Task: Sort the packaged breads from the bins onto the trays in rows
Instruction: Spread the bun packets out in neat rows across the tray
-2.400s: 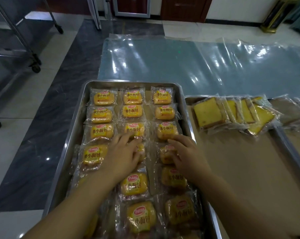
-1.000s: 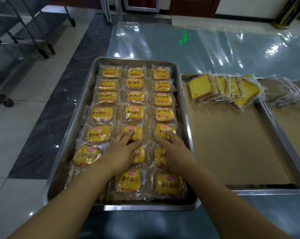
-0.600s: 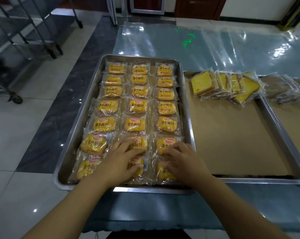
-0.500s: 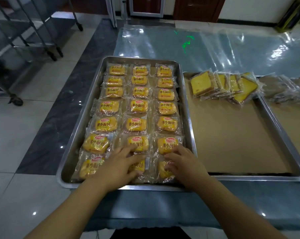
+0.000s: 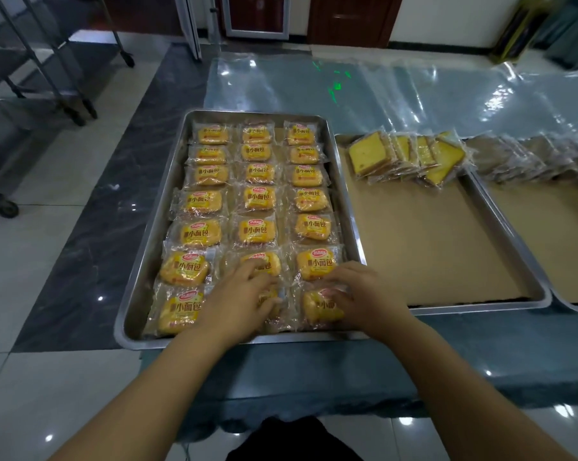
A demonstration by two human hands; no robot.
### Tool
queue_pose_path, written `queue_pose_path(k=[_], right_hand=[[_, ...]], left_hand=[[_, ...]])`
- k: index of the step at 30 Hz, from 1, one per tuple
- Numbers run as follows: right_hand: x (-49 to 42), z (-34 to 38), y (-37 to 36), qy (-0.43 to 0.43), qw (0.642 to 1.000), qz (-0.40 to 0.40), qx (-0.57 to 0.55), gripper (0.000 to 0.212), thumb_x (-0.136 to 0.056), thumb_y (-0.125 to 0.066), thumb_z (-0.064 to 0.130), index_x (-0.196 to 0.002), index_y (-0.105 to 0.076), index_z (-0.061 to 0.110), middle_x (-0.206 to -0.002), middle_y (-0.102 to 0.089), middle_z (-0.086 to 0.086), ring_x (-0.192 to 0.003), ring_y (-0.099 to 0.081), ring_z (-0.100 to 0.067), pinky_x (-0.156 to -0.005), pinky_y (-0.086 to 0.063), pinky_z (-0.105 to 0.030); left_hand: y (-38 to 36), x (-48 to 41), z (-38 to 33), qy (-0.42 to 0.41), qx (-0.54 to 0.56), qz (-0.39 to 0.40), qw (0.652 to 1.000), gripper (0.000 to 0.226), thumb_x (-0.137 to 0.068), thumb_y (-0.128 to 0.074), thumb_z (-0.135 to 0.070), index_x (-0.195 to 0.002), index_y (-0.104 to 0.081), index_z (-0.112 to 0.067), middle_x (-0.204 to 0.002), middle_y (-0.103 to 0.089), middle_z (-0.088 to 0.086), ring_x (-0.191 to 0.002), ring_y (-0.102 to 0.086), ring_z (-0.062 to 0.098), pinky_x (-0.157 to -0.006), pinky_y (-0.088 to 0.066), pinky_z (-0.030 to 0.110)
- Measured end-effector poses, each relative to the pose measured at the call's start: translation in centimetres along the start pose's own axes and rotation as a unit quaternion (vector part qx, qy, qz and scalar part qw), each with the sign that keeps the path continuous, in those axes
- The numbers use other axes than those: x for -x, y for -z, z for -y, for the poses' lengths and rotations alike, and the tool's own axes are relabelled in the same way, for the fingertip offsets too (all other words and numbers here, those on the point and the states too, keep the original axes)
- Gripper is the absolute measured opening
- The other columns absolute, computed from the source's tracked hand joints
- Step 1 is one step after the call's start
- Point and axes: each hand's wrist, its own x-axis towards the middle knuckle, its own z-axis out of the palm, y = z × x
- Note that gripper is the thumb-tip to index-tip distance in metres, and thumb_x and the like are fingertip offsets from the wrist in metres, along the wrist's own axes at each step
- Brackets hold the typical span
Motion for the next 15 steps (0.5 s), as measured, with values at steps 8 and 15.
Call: queue_pose_path(k=[8, 15], right_hand=[[-0.4, -3.3, 3.6, 0.005, 0.999, -0.014, -0.035, 0.013, -0.087, -0.062, 0.022, -0.097, -0.07, 0.02, -0.093, -0.064, 0.007, -0.082, -0.052, -0.006, -0.069, -0.04, -0.02], [-2.9, -4.4, 4.1, 0.094, 0.993, 0.069, -0.026, 0.016, -0.088, -0.06, 0.027, -0.1, -0.068, 0.02, -0.094, -0.063, 0.003, -0.083, -0.056, -0.011, -0.075, -0.049, -0.029]], left_hand=[[0.7, -2.0, -1.5, 0.066, 0.014, -0.112, 0.991, 0.028, -0.089, -0.057, -0.035, -0.116, -0.061, -0.026, -0.116, -0.055, -0.005, -0.102, -0.05, 0.014, -0.081, -0.04, 0.027], [0.4, 0.2, 0.1, 0.256, -0.025, -0.16, 0.953, 0.033, -0.089, -0.055, -0.029, -0.121, -0.054, -0.02, -0.131, -0.046, 0.007, -0.121, -0.037, 0.028, -0.095, -0.038, 0.043]])
